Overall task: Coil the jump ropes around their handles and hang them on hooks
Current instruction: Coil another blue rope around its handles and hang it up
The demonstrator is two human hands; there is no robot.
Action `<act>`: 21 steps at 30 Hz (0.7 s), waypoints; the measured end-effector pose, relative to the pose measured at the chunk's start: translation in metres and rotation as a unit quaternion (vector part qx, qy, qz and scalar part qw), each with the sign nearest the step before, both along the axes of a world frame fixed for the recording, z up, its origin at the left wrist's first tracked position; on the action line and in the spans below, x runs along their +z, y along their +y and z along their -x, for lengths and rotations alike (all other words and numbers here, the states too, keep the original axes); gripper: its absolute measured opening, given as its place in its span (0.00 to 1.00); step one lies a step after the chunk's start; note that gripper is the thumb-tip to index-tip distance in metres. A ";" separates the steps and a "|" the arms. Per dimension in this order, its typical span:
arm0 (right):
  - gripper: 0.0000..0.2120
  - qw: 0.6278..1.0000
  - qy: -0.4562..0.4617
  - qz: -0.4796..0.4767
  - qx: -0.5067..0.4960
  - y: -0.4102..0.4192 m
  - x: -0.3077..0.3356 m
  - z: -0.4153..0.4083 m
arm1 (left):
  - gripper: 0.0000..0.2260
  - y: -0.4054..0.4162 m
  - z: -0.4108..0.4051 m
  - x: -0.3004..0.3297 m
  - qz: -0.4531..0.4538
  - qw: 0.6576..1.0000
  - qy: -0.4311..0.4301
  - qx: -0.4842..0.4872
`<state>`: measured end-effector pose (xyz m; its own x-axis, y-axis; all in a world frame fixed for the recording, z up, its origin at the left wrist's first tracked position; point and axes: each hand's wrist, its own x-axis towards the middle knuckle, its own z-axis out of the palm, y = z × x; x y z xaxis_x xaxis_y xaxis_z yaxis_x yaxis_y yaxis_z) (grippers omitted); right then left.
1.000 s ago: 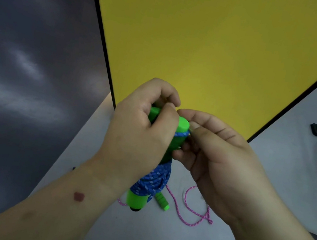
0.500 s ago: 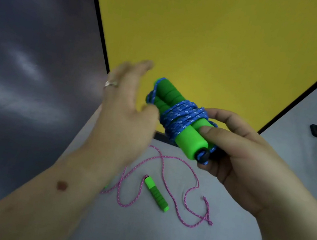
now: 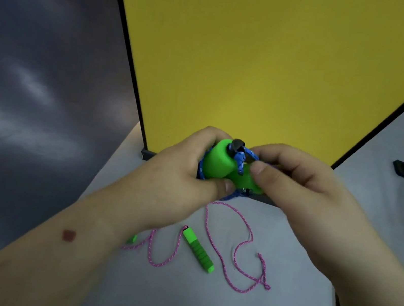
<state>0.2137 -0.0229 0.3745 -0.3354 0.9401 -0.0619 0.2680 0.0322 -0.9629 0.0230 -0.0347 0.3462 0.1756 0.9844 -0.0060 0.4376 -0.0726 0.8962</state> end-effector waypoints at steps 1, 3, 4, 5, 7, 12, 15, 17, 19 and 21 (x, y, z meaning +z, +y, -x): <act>0.11 1.000 -0.024 -0.013 0.000 0.001 -0.002 -0.002 | 0.13 0.000 0.001 -0.001 0.015 1.000 0.001 -0.008; 0.09 0.999 -0.036 -0.011 -0.002 0.003 -0.005 -0.004 | 0.15 -0.001 0.000 0.000 0.038 0.999 0.007 -0.028; 0.07 1.000 -0.025 0.000 -0.001 0.004 -0.006 -0.005 | 0.15 -0.002 0.000 0.000 0.044 0.998 0.007 -0.038; 0.05 1.000 -0.005 0.018 -0.005 0.004 -0.006 -0.005 | 0.15 -0.002 0.000 0.000 0.049 0.998 0.005 -0.046; 0.03 0.994 0.069 0.081 -0.016 0.004 -0.006 -0.004 | 0.15 -0.002 0.000 0.002 0.058 0.997 -0.002 -0.051; 0.10 0.970 0.152 0.187 -0.023 0.008 -0.005 -0.009 | 0.14 -0.003 0.000 0.003 0.071 0.996 -0.033 -0.050; 0.09 0.971 0.142 0.192 -0.013 0.009 -0.004 -0.012 | 0.15 -0.003 0.000 0.004 0.076 0.993 -0.081 -0.047; 0.09 0.969 0.139 0.203 -0.014 0.009 -0.004 -0.013 | 0.13 -0.003 0.000 0.004 0.058 0.991 -0.110 -0.040; 0.09 0.967 0.139 0.215 -0.012 0.010 -0.004 -0.014 | 0.13 -0.003 0.000 0.005 0.040 0.991 -0.121 -0.047; 0.08 0.968 0.135 0.212 -0.002 0.010 -0.004 -0.014 | 0.13 -0.003 0.001 0.004 0.037 0.991 -0.111 -0.062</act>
<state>0.2276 -0.0130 0.3710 -0.3898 0.8505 -0.3530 0.0038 -0.3818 -0.9242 0.0220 -0.0380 0.3503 0.2999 0.9536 -0.0255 0.2207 -0.0433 0.9744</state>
